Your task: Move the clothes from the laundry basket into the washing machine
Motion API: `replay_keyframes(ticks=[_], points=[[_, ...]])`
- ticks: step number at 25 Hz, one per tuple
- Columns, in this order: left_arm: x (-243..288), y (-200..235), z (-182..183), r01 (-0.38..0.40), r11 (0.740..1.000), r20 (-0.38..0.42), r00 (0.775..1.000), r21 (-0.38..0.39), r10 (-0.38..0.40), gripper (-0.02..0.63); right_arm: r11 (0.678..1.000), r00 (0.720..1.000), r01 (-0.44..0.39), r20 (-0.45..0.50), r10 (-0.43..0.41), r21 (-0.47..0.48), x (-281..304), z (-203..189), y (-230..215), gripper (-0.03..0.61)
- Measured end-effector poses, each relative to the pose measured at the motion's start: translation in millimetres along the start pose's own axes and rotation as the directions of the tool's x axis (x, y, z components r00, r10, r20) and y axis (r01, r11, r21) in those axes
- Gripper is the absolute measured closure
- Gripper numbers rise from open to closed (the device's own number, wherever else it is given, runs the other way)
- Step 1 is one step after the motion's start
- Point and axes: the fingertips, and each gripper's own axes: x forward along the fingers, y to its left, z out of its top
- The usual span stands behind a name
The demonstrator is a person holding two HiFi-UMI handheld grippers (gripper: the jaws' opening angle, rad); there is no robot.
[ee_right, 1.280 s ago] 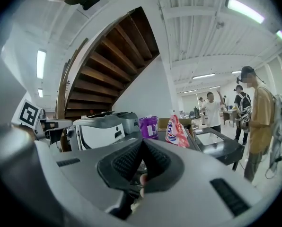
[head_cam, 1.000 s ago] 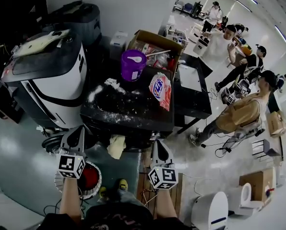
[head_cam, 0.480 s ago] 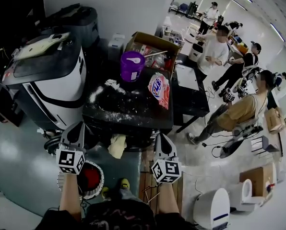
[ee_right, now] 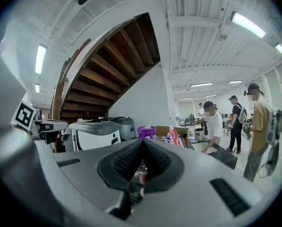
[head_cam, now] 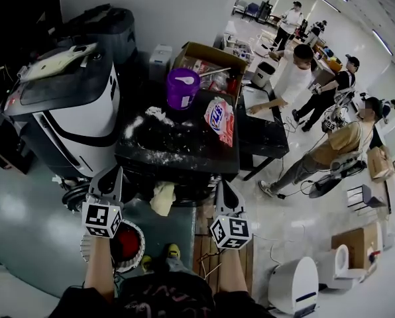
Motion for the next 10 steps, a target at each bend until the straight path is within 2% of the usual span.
replay_keyframes(ticks=[10], points=[[1.8,-6.2,5.3,0.008,1.0,0.002,1.0,0.011,-0.008,0.603,1.0,1.0,-0.006,-0.004,0.006,-0.001,1.6,0.8,-0.1,0.577]])
